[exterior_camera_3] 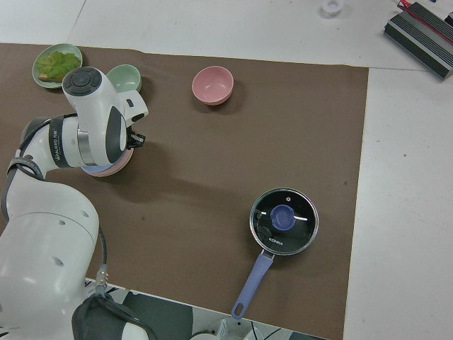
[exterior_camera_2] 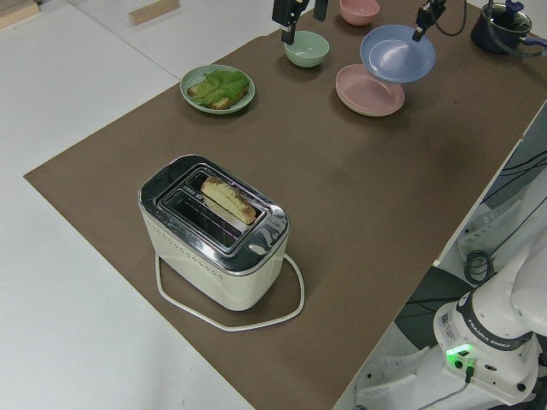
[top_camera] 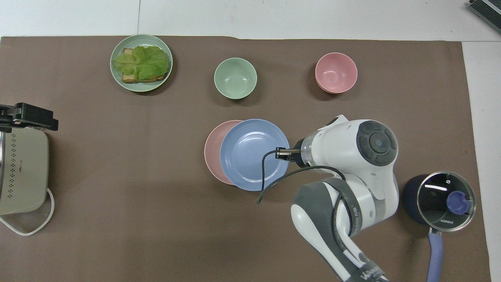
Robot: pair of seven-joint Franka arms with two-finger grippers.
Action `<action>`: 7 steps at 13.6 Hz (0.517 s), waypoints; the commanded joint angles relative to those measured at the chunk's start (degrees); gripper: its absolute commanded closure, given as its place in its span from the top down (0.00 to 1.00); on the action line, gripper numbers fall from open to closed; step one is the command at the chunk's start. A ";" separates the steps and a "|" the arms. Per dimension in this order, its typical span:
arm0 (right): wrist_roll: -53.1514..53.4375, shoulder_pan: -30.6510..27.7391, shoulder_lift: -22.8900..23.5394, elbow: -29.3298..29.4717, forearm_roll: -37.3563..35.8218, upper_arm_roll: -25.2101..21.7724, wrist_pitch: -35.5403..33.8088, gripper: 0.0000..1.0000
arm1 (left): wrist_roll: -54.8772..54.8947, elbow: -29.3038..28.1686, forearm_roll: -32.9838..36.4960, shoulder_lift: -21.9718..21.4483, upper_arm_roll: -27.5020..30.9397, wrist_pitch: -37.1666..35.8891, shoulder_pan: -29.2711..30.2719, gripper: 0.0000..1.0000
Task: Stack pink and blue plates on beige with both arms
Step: 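Carry the blue plate onto the pink plate and release it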
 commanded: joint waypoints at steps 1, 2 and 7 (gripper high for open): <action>1.15 1.27 2.99 0.74 2.13 0.06 3.27 0.00 | 0.51 -0.12 1.06 -0.37 -0.15 -0.81 0.03 1.00; 1.06 1.45 3.53 0.66 3.01 0.06 3.80 0.00 | 0.51 -0.12 1.06 -0.37 -0.15 -0.81 0.03 1.00; 0.97 2.76 6.86 0.30 3.28 0.41 7.65 0.00 | 0.51 -0.12 0.97 -0.37 -0.15 -0.81 0.03 1.00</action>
